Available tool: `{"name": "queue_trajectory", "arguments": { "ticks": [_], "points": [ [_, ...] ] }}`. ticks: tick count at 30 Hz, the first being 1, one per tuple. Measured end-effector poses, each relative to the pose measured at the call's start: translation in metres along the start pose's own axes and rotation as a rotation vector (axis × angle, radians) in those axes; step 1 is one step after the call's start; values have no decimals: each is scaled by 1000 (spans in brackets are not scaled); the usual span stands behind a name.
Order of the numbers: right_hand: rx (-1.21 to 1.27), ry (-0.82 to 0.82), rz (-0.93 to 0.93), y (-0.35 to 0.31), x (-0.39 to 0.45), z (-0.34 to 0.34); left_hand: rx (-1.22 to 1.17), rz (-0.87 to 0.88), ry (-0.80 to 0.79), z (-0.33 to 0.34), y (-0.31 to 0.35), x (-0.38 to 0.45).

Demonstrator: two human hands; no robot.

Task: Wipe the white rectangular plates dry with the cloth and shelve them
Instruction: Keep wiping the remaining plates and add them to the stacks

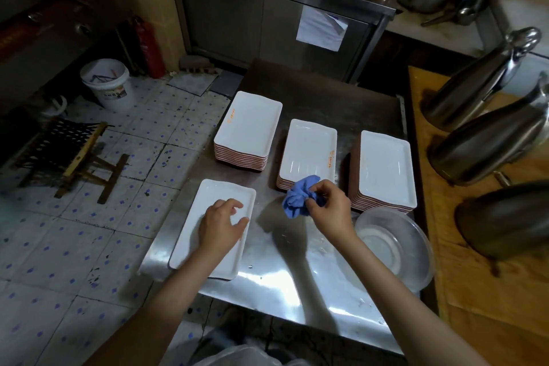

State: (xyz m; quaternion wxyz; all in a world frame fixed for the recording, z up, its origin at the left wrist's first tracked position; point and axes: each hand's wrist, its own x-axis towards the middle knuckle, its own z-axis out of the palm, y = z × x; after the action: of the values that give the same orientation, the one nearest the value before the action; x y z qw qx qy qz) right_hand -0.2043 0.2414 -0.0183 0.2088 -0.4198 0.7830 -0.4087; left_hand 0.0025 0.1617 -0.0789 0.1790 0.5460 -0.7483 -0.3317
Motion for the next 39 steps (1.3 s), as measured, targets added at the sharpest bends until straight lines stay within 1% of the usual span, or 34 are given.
{"name": "queue_trajectory", "arguments": {
  "ticks": [5, 6, 9, 13, 17, 20, 25, 29, 33, 39],
  "points": [
    [-18, 54, 71, 7, 4, -15, 38, 86, -162, 24, 43, 44],
    [-17, 63, 84, 9, 4, -18, 33, 82, -185, 27, 50, 53],
    [-8, 88, 145, 18, 7, -24, -20, -11, -233, 37, 67, 83],
    [17, 128, 198, 27, 11, -29, -17, -75, -261, 46, 81, 111],
    [5, 159, 253, 31, 13, -34, 53, -77, -263, 56, 90, 124],
    [49, 166, 272, 31, 12, -36, 99, -93, -275, 63, 91, 130],
    [102, 212, 294, 30, 11, -38, 106, -56, -295, 66, 87, 133],
    [94, 221, 306, 31, 11, -40, 51, -47, -311, 65, 79, 137],
    [143, 240, 332, 28, 7, -41, -83, -36, -349, 61, 73, 138],
    [189, 247, 335, 26, 2, -47, -227, -59, -440, 50, 73, 130]
  ]
}}
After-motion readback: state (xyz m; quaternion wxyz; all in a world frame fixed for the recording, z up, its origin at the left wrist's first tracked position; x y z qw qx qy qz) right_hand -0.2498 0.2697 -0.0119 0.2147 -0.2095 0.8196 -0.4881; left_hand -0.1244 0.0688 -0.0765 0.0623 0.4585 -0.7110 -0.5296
